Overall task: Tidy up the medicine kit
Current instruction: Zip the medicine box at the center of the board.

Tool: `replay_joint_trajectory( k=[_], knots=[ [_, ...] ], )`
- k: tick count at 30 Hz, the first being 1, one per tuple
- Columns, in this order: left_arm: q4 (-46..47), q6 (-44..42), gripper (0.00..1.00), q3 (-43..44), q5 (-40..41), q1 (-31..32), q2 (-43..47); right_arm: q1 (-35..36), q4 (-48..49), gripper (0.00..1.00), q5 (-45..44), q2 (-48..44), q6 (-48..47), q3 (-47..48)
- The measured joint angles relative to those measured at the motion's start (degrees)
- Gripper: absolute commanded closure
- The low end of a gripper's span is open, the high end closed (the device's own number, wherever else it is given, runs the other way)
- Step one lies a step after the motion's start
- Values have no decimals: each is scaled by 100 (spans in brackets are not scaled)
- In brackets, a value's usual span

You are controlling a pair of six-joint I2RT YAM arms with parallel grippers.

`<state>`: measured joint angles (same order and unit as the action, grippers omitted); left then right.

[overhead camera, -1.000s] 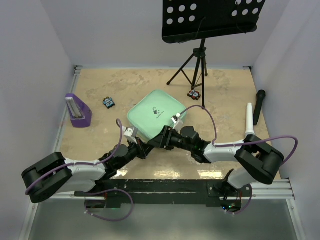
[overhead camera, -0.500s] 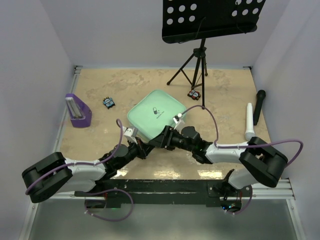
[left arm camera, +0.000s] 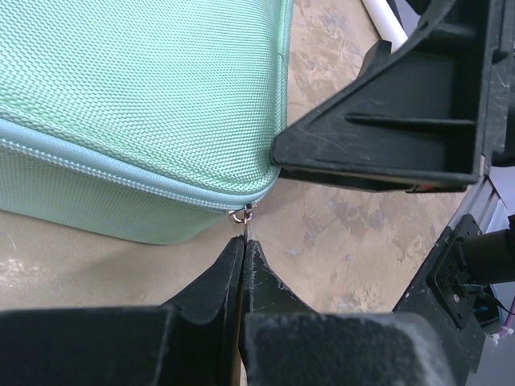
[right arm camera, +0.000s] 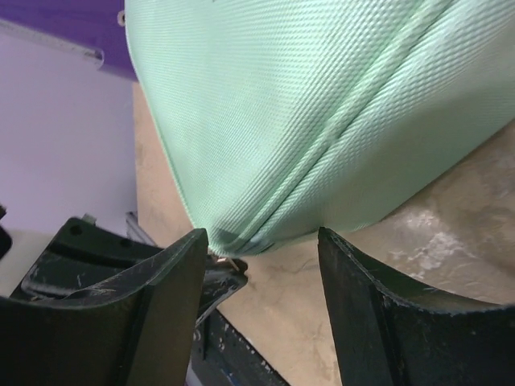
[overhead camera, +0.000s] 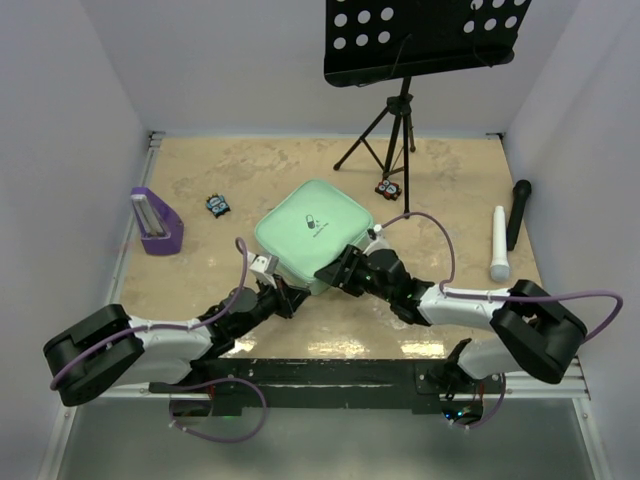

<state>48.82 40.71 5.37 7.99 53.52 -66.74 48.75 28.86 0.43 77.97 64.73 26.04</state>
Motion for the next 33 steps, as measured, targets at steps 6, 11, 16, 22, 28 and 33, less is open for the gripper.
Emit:
replay_joint_trajectory(
  k=[6, 11, 16, 22, 28, 33],
  knots=[
    [22, -4, 100, 142, -197, 0, -240, -138, -157, 46, -146, 42, 24, 48],
    [140, -4, 100, 245, -243, -26, -494, -238, -149, 73, -98, 210, 50, 105],
    [157, -9, 100, 356, -236, -59, -645, -350, 9, 100, -15, 264, 136, 149],
    [70, -94, 100, 420, -352, -48, -625, -551, 122, 100, 319, 304, 59, 149],
    [-162, -138, 100, 431, -345, -39, -407, -726, 114, 100, 623, 302, -122, 149],
    [-304, -138, 100, 431, -310, -37, -232, -785, 57, 100, 717, 284, -267, 162]
  ],
)
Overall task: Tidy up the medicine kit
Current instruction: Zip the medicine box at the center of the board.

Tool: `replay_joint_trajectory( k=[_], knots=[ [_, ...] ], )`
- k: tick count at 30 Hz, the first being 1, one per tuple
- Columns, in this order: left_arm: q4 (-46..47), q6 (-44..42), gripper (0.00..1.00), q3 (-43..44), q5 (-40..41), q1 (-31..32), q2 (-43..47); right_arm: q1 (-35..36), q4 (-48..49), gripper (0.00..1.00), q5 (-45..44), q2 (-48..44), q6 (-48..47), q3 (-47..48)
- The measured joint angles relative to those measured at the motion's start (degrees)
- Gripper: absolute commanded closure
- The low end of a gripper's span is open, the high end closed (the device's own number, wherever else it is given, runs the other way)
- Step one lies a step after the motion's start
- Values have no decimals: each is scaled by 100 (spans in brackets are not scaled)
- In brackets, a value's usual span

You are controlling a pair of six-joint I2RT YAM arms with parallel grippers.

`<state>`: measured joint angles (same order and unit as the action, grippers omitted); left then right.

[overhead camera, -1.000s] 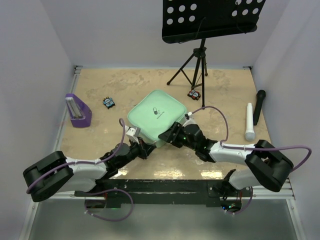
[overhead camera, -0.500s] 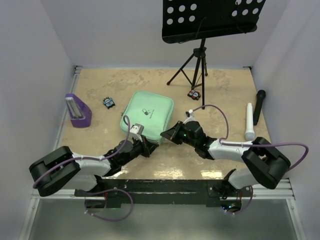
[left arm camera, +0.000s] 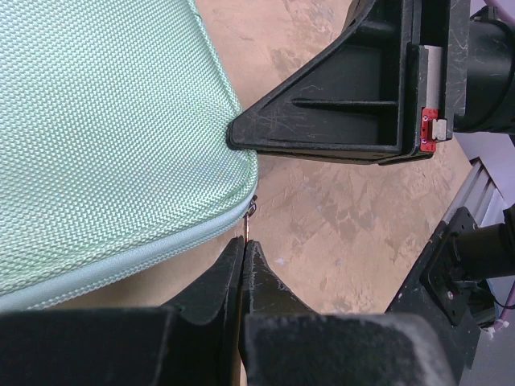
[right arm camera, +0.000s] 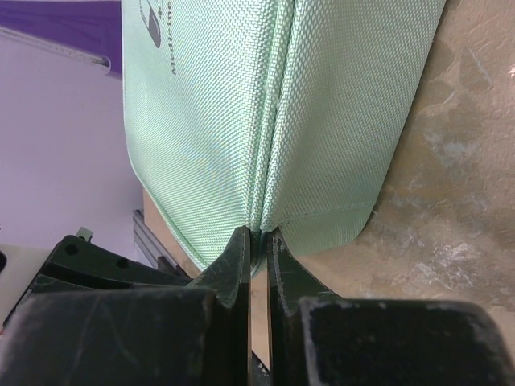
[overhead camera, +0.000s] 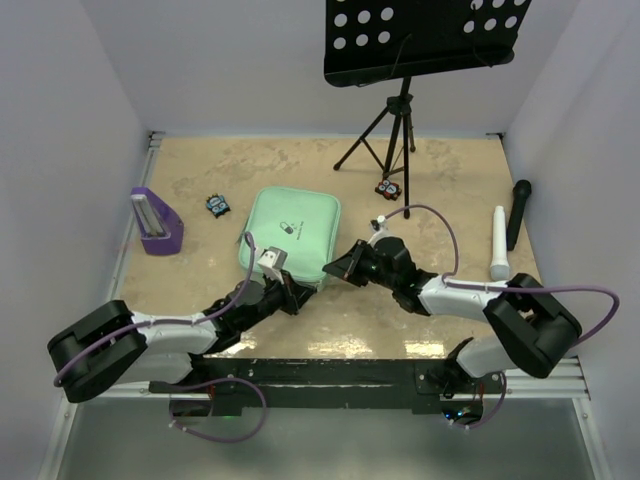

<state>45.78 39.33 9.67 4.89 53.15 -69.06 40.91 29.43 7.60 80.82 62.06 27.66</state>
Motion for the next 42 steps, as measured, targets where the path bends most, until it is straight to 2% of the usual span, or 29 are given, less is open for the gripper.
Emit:
replay_joint_trajectory(
  k=[8, 21, 31, 42],
  knots=[
    [-210, 0, 100, -33, 149, -17, 398, -83, -564, 100, 85, -85, -345, 256],
    [-527, 7, 100, -372, 439, -39, 1143, -199, -820, 100, 94, -229, -570, 262],
    [-1394, 205, 100, -568, 970, -103, 2122, -553, -1088, 100, 26, -446, -894, 262],
    [-2100, 612, 100, -579, 1403, -138, 2680, -992, -1360, 100, -343, -713, -1311, 251]
  ],
)
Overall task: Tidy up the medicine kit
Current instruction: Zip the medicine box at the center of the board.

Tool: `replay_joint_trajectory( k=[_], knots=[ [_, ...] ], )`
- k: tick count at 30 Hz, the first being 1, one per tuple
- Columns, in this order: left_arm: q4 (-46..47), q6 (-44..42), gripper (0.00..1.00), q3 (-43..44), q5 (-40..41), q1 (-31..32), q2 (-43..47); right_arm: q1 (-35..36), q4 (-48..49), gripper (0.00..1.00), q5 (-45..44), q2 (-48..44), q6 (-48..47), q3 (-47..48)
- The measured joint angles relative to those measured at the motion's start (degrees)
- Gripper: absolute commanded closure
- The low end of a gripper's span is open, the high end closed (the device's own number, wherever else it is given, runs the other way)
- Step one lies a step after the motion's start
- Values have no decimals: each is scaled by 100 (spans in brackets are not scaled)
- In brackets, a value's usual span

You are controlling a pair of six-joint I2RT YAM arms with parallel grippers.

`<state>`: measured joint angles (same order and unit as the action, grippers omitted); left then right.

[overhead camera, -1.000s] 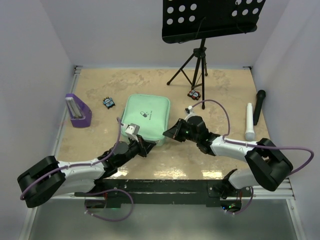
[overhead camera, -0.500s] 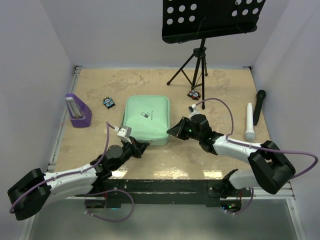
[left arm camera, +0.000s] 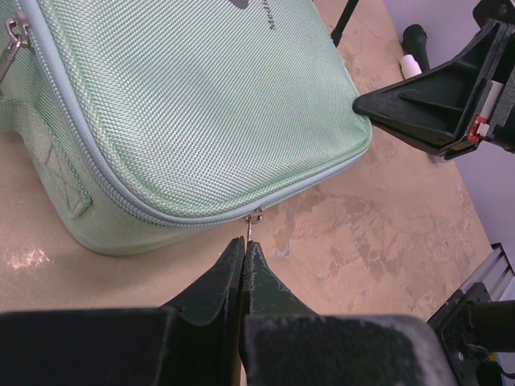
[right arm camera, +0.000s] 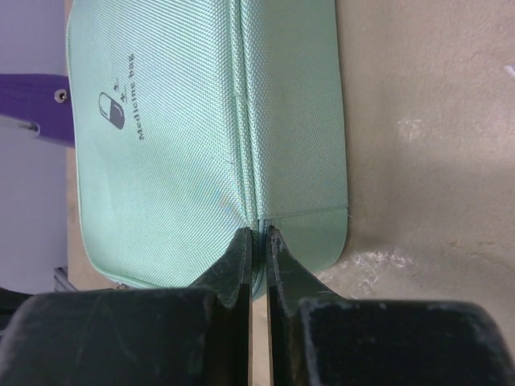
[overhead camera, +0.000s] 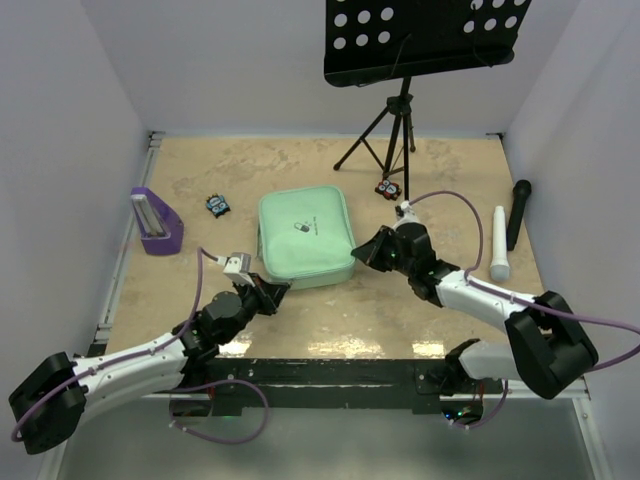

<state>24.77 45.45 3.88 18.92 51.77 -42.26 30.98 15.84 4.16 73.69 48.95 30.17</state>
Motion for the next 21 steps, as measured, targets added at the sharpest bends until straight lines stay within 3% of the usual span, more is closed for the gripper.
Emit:
replay_joint_trajectory(
  k=[5, 7, 9, 12, 17, 21],
  knots=[
    [-15, 46, 100, 0, 22, 0, -31, -31, -195, 99, -9, -109, -216, 35],
    [11, 48, 100, 0, 20, 0, -72, -48, -286, 75, 11, -214, -310, 35],
    [79, 52, 100, 0, 13, 0, -92, -63, -341, 59, 76, -341, -345, 26],
    [55, 52, 100, -7, 39, -4, -140, -153, -280, 45, 109, -662, -319, -70],
    [201, 46, 100, -4, 33, -7, -348, -138, -199, 35, 205, -1185, -146, -304],
    [428, 44, 100, -4, -7, -4, -608, 157, -103, 33, 367, -1316, 179, -540]
  ],
)
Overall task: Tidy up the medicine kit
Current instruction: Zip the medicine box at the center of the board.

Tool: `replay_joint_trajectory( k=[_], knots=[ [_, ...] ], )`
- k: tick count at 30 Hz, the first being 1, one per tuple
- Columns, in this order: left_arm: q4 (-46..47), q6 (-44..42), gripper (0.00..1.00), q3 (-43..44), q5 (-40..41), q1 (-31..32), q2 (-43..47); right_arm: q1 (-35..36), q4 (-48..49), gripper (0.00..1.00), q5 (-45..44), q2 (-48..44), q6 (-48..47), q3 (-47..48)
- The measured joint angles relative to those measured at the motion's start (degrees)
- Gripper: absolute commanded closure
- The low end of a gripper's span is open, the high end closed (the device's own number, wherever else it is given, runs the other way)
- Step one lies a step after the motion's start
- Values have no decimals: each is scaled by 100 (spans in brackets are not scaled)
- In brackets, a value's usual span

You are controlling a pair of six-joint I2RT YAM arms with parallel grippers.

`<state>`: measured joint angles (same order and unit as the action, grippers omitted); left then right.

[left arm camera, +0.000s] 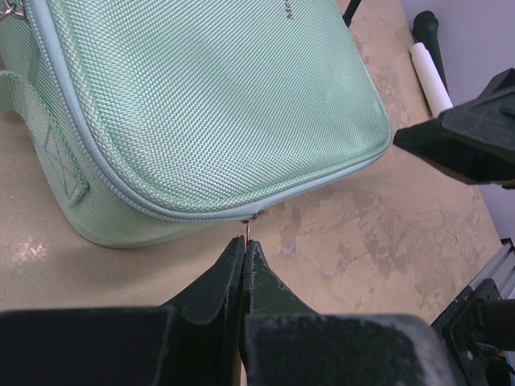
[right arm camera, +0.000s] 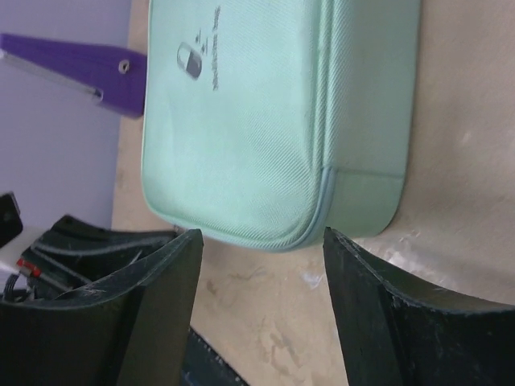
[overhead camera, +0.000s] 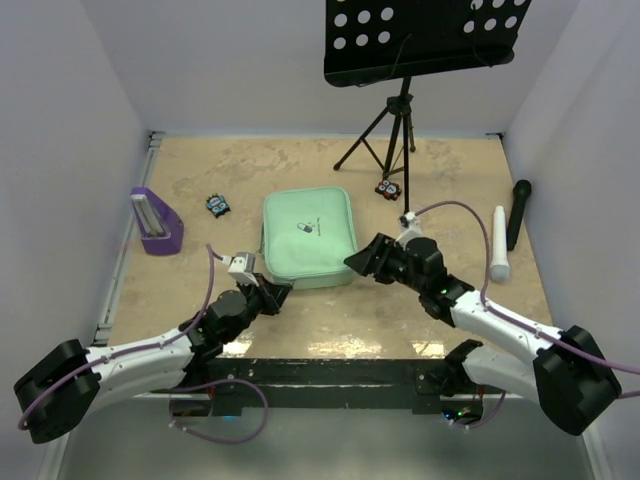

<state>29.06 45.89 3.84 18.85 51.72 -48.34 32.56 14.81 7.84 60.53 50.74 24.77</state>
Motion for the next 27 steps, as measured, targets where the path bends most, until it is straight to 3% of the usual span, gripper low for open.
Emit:
replay_joint_trajectory(
  k=[6, 18, 22, 27],
  knots=[
    [295, 0, 100, 0, -72, 9, -286, 640, 157, 32, 96, 146, 590, -168],
    [396, -11, 100, 0, -90, 81, -345, 686, 1016, 37, -109, 964, 1749, -264],
    [393, -48, 100, -2, -92, 81, -326, 691, 1228, 54, -107, 1335, 1998, -264],
    [391, -52, 100, -2, -87, 83, -310, 693, 1510, 90, -94, 1572, 2210, -260]
  ],
)
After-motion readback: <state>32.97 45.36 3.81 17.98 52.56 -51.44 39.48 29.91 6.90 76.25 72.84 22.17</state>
